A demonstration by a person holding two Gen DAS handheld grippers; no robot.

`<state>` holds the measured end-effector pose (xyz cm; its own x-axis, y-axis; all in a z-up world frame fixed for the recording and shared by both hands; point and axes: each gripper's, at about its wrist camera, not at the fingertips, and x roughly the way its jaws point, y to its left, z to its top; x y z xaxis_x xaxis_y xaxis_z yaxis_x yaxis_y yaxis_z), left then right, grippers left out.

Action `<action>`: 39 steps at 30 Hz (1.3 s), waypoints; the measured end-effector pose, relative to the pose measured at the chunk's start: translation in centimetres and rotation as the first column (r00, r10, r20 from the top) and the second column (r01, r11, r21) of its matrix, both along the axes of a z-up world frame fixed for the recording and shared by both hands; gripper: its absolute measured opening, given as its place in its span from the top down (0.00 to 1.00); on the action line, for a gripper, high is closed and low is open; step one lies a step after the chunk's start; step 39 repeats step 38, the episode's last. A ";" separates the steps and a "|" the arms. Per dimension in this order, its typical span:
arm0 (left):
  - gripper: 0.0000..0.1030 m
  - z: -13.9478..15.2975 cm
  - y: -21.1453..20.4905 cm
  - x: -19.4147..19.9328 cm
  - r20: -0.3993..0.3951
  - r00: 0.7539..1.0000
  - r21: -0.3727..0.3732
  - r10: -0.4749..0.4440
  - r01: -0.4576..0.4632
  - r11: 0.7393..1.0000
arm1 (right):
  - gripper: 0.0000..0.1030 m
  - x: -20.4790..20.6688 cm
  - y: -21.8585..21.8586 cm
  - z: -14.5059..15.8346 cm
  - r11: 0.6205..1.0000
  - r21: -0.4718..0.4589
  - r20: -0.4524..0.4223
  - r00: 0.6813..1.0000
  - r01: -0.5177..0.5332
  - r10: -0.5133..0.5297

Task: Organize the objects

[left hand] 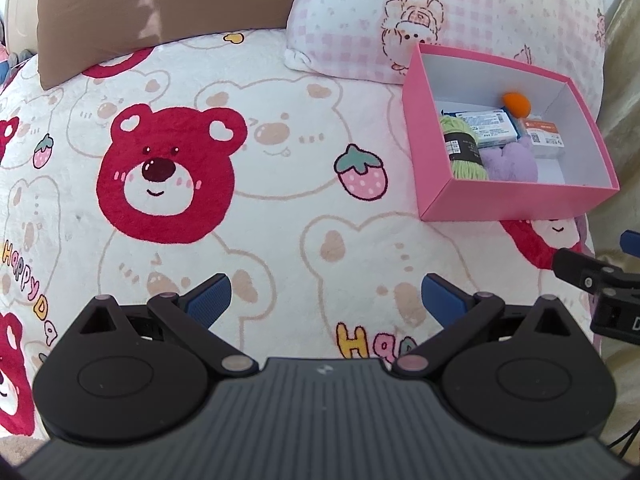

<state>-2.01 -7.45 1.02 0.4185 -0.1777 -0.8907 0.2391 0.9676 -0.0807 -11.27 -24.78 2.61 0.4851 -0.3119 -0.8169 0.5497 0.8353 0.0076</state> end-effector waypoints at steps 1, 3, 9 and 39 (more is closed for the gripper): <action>0.00 0.0 -0.1 0.0 -0.001 1.000 0.003 -0.002 0.002 1.000 | 0.04 -0.1 0.0 0.0 1.000 -0.001 0.000 1.000 0.000 0.000; 0.00 0.0 -0.2 0.0 -0.001 1.000 0.010 -0.002 0.002 1.000 | 0.04 -0.1 0.0 0.0 1.000 0.002 0.001 1.000 0.001 -0.001; 0.00 0.1 -0.4 0.0 -0.002 1.000 0.029 0.006 -0.006 1.000 | 0.04 -0.4 -0.3 0.0 1.000 0.018 0.014 1.000 0.008 -0.009; 0.00 0.2 -0.5 -0.2 0.010 1.000 0.031 0.008 -0.008 0.999 | 0.04 -0.6 -0.6 -0.4 0.999 0.024 0.009 1.000 0.024 -0.024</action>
